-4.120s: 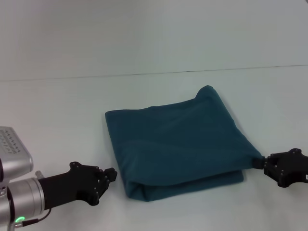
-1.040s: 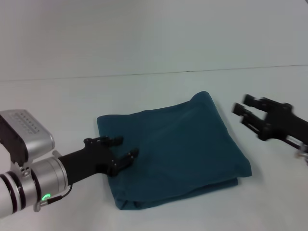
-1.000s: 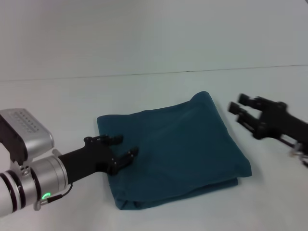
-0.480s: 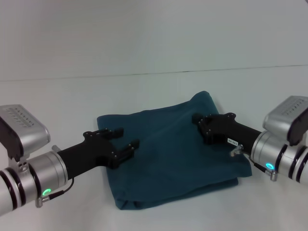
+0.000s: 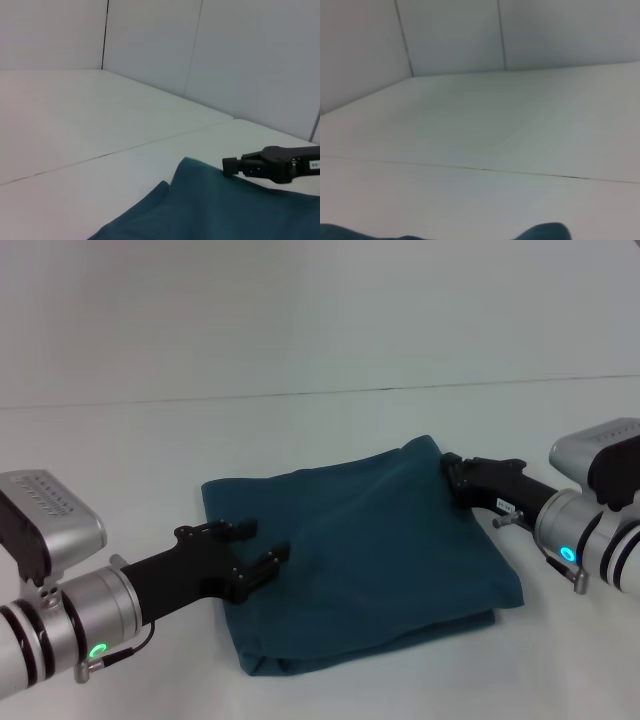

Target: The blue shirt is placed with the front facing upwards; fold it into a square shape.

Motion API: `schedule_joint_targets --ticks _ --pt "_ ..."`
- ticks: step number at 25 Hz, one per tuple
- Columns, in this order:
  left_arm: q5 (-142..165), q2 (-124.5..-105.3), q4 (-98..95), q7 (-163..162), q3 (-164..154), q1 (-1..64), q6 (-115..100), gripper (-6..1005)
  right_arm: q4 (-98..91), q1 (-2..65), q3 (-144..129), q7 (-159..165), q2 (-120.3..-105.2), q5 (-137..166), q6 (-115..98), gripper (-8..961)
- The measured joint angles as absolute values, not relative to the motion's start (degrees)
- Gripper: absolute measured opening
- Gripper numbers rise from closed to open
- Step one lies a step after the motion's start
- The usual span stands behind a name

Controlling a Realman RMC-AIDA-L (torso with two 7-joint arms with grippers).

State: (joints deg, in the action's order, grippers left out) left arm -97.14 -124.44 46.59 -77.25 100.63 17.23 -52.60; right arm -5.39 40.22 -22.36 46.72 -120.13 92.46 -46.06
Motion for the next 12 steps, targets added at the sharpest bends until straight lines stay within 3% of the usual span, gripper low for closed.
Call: schedule_joint_targets --ticks 8,12 --pt "-97.81 -124.32 47.06 -77.01 101.09 17.21 -53.76 537 -5.81 38.68 -22.79 46.52 -119.89 90.31 -55.85 10" --pt "-98.21 -124.27 49.72 -76.83 101.17 15.23 -54.50 536 -6.77 34.75 -26.45 46.13 -119.76 94.01 -64.40 13"
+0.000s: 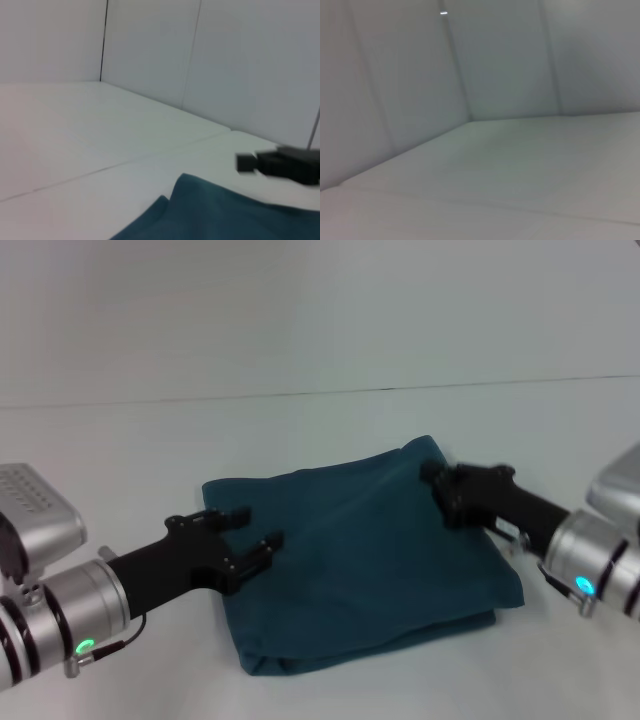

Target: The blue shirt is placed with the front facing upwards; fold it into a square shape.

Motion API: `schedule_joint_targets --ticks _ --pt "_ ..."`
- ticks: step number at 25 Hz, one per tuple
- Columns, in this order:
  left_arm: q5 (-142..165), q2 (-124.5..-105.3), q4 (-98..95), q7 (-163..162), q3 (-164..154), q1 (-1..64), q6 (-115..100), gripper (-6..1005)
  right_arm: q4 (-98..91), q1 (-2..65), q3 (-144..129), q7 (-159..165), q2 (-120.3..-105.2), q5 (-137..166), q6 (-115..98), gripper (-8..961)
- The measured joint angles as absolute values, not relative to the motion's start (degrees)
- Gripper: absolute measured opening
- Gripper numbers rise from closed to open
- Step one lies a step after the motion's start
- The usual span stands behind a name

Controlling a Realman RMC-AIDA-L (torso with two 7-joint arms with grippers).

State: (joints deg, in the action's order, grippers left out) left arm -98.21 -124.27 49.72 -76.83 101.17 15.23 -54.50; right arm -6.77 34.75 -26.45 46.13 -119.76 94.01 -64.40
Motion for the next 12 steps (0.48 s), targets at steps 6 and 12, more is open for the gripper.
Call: schedule_joint_targets --ticks 6,12 --pt "-98.50 -124.35 51.36 -76.27 101.32 13.52 -54.66 537 -7.91 28.88 -28.95 45.16 -119.74 95.09 -69.05 17" --pt "-98.53 -124.37 51.13 -76.28 101.34 13.53 -54.67 537 -4.83 26.74 -30.73 41.69 -120.10 95.14 -64.96 21"
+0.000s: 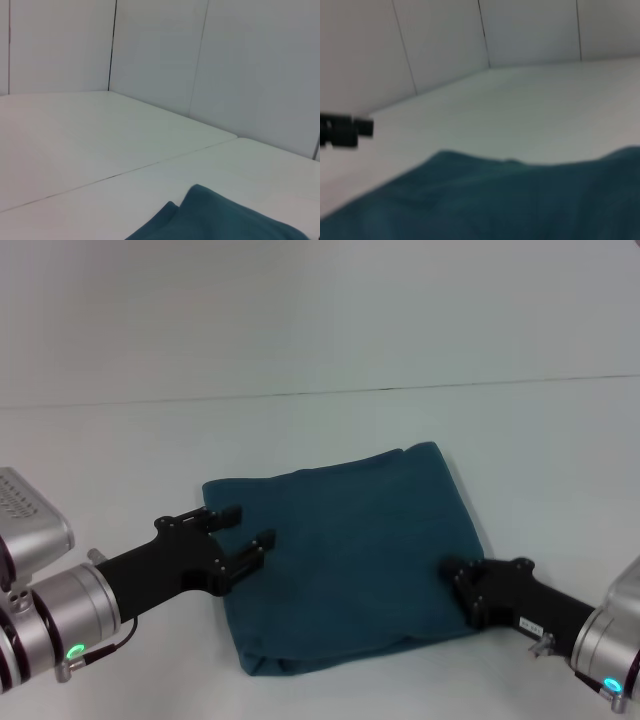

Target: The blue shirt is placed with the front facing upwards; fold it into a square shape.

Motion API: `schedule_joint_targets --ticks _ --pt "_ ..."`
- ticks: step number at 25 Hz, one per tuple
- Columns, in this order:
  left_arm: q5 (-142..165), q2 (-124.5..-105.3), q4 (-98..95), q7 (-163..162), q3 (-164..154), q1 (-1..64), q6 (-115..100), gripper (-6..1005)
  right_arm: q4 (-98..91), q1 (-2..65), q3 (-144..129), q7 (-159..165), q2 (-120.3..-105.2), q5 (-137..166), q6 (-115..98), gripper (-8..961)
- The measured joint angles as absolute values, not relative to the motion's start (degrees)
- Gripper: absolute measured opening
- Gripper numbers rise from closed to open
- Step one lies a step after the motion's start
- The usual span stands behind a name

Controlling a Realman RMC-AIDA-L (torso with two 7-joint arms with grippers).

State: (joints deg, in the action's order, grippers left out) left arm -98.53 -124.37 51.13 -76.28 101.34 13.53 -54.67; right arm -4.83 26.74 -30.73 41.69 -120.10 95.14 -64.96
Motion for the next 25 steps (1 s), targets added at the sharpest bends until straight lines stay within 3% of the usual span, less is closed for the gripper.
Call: schedule_joint_targets --ticks 5,14,25 --pt "-98.53 -124.37 51.34 -76.32 101.34 13.54 -54.75 536 -3.46 27.76 -31.71 41.01 -120.18 94.94 -60.04 25" --pt "-98.53 -124.27 51.75 -76.38 102.26 13.44 -56.64 536 -3.67 24.65 -28.86 40.16 -120.06 92.38 -75.21 31" --pt "-98.52 -124.27 52.01 -76.34 102.66 13.64 -56.86 537 0.07 30.95 -33.30 36.76 -120.39 96.93 -72.18 38"
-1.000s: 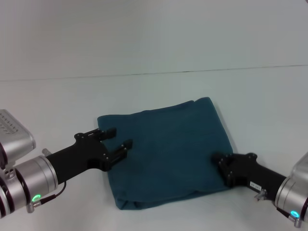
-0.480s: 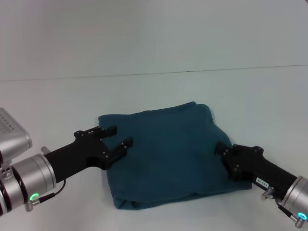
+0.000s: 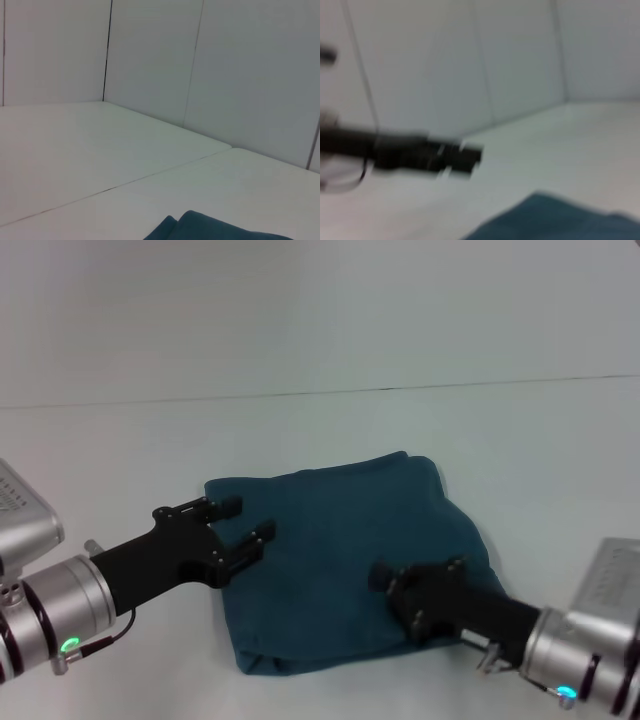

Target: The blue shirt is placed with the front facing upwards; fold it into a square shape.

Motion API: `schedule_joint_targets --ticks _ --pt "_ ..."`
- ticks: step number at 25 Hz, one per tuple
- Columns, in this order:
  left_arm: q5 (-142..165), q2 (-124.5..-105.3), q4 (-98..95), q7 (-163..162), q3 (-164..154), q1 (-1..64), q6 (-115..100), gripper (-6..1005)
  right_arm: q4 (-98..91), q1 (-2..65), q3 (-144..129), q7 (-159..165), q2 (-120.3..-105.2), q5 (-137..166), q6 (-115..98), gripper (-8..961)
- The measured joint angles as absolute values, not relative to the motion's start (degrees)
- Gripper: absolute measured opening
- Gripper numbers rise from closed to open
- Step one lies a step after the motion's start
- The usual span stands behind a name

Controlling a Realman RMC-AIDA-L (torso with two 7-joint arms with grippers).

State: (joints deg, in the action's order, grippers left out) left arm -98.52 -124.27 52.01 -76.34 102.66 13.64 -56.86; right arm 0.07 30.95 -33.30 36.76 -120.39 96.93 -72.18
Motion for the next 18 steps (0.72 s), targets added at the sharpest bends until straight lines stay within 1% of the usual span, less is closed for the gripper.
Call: schedule_joint_targets --ticks 7,9,14,18 --pt "-98.52 -124.28 51.93 -76.31 102.66 13.77 -56.73 537 3.01 34.14 -33.64 36.31 -120.40 100.79 -62.15 43" --pt "-98.52 -124.28 52.05 -76.29 102.72 13.60 -56.77 537 3.00 33.70 -33.35 36.11 -120.37 100.86 -63.43 44" --pt "-98.52 -124.31 52.81 -76.21 104.82 12.95 -58.03 536 0.16 29.32 -30.13 35.61 -120.13 97.41 -74.83 47" --pt "-99.03 -124.36 53.03 -76.05 106.20 12.84 -59.57 536 -0.16 29.48 -29.33 35.60 -120.20 95.21 -71.30 50"
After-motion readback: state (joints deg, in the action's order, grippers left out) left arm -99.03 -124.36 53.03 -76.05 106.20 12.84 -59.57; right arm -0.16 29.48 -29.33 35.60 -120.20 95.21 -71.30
